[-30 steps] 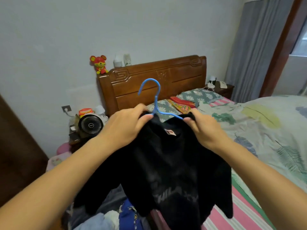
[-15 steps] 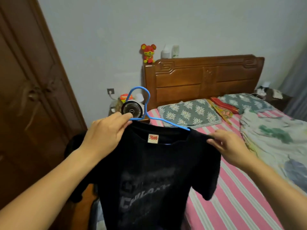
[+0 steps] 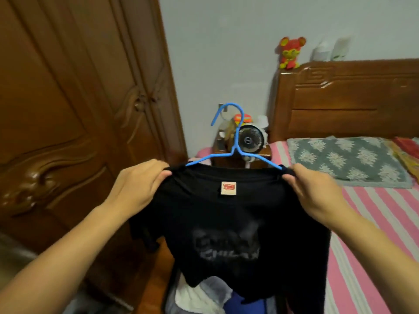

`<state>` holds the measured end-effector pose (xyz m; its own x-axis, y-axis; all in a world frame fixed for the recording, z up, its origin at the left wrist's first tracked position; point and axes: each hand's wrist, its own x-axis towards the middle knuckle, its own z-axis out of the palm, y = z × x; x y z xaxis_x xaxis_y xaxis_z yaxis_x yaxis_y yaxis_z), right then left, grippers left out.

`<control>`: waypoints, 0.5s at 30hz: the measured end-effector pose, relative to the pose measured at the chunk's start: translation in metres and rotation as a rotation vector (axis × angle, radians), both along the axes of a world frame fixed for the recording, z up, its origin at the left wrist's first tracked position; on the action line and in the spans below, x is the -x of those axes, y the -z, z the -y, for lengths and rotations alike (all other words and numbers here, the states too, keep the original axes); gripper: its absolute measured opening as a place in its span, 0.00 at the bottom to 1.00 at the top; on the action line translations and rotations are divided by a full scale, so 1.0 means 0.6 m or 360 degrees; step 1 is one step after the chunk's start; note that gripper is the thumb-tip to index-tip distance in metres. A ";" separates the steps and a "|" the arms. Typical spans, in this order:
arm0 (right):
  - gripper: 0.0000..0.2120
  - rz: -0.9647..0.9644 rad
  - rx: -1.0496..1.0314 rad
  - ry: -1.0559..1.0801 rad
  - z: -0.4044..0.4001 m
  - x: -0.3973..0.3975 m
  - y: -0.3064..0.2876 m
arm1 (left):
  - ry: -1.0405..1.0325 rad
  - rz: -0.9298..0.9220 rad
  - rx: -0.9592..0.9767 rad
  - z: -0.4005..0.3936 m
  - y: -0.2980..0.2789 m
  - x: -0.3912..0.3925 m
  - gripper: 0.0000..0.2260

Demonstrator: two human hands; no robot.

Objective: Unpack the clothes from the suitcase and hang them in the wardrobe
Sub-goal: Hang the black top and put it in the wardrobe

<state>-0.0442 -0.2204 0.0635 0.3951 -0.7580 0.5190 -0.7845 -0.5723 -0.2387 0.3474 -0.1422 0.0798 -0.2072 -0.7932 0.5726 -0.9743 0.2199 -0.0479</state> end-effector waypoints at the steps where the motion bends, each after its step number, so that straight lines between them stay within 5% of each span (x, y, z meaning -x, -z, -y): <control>1: 0.17 -0.0021 -0.0010 -0.0140 0.014 -0.014 -0.003 | -0.0060 -0.0022 -0.0038 -0.012 0.006 -0.017 0.22; 5: 0.16 -0.0080 -0.0026 -0.0649 0.056 -0.078 -0.014 | -0.0166 -0.0061 -0.0162 -0.047 0.010 0.011 0.17; 9: 0.20 -0.0060 -0.0512 -0.1093 0.076 -0.107 -0.040 | -0.0567 -0.0315 -0.0052 -0.079 0.023 0.003 0.16; 12: 0.36 -0.0339 -0.0703 -0.1400 0.051 -0.130 -0.057 | -0.0844 -0.0514 0.0074 -0.130 0.041 -0.024 0.17; 15: 0.32 -0.0317 -0.1027 -0.1845 0.017 -0.179 -0.075 | -0.0936 -0.0662 0.0123 -0.174 0.030 -0.026 0.15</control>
<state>0.0632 -0.2307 0.1084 0.9981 -0.0225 0.0571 0.0204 -0.7552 -0.6552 0.3628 -0.0375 0.0620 0.4887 -0.6606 0.5699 -0.8712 -0.3352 0.3586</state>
